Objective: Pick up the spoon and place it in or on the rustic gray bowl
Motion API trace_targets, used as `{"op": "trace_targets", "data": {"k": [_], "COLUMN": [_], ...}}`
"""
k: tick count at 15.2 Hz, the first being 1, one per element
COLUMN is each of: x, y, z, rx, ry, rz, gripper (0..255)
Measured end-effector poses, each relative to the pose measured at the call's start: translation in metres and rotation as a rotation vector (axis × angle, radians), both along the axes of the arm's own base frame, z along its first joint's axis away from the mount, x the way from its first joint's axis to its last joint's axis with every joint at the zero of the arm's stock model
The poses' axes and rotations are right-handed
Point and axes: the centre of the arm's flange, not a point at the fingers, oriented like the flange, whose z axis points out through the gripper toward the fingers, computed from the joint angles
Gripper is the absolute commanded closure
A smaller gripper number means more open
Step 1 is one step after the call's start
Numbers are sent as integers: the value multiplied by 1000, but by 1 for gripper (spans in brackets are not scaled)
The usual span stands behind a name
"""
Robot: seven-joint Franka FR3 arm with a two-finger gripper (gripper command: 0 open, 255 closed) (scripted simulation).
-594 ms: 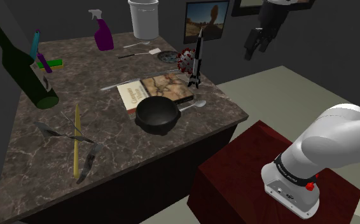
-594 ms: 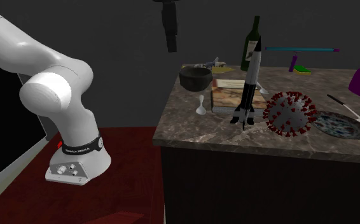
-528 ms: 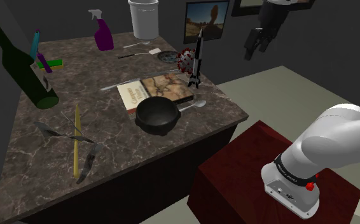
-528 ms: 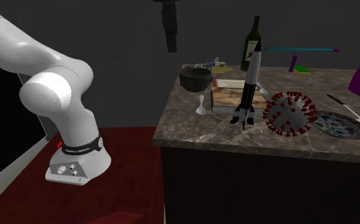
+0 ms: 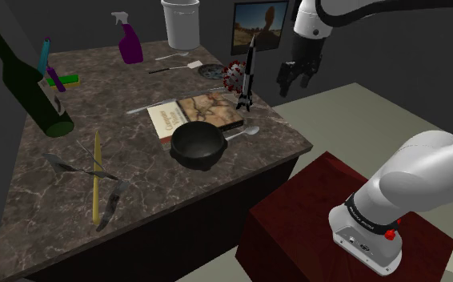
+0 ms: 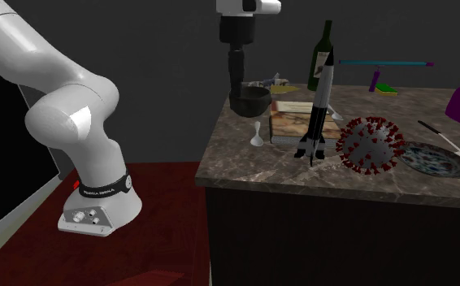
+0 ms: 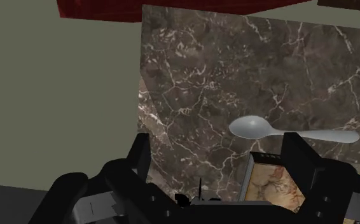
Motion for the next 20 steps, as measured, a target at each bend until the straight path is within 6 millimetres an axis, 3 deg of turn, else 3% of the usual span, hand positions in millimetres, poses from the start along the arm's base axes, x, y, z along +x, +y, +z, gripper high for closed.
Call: {"op": "trace_targets", "data": {"k": [12,20], "x": [75,76], "y": [49,59], "z": [-130,-177], "rx": [62,67], "ry": [123,133], "rz": [-152,-165], "gripper": [0,0]}}
